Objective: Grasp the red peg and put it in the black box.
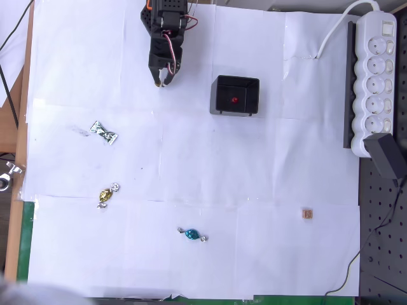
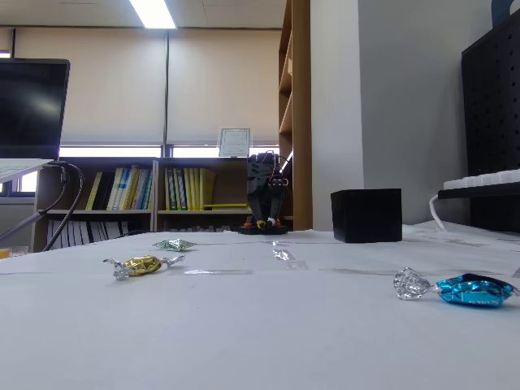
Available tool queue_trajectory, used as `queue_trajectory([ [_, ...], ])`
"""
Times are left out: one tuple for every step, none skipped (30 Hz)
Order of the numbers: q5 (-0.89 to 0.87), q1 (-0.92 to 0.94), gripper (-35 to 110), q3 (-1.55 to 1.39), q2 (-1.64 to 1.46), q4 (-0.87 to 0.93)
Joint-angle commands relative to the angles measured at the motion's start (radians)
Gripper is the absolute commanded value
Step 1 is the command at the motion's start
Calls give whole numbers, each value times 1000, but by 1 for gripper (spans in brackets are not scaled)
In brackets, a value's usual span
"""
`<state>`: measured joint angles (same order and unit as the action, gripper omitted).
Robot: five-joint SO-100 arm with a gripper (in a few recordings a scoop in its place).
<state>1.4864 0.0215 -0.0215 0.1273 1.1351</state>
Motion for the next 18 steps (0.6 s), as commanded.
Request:
queue_trajectory([
  [5,-6,0,81,44,77],
  [5,-3,0,81,57,106],
  [5,0,0,81,67,146],
  [9,2,0,81,75,179],
  [9,2,0,81,77,196],
  [9,2,0,81,83,215],
  [2,2,0,81,95,236],
  [-14,3,0,81,97,245],
  [-28,6,0,81,98,256],
  [-28,12,0,81,98,272],
  [-31,18,0,81,98,279],
  [-41,21,0,81,98,282],
  [-49,29,0,81,98,288],
  [-41,40,0,81,98,291],
  [-48,41,0,81,98,279],
  [-54,41,0,81,98,270],
  [-52,41,0,81,98,267],
  [-49,40,0,81,98,265],
])
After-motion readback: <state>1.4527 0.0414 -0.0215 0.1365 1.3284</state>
